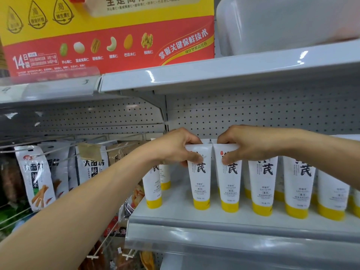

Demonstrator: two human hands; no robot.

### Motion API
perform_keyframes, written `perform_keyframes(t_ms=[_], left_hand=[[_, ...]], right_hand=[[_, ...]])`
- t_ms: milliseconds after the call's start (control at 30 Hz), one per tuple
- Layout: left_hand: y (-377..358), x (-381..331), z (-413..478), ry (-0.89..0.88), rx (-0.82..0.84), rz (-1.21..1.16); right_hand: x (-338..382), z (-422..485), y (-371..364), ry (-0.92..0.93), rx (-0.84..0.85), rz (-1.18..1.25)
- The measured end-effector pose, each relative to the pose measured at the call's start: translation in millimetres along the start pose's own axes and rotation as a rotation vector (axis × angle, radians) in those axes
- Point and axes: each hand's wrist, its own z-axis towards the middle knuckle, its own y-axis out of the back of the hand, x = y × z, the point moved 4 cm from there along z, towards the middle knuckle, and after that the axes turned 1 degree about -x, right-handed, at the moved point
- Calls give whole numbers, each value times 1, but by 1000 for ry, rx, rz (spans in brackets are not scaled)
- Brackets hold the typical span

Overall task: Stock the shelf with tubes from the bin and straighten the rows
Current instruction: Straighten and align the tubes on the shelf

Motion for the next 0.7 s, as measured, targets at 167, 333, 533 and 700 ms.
perform_keyframes(t_ms=[167, 333, 533, 700], left_hand=[[0, -3, -2, -9, -11, 63], [48, 5, -11, -72, -285, 105], [90, 34, -4, 63, -229, 265], [82, 55, 16, 171, 22, 301]], right_hand=[[-2, 2, 1, -11, 4, -20], [-3, 0, 17, 3, -151, 26], [-1, 29, 39, 21, -254, 81], [15, 62, 26, 34, -113, 89]])
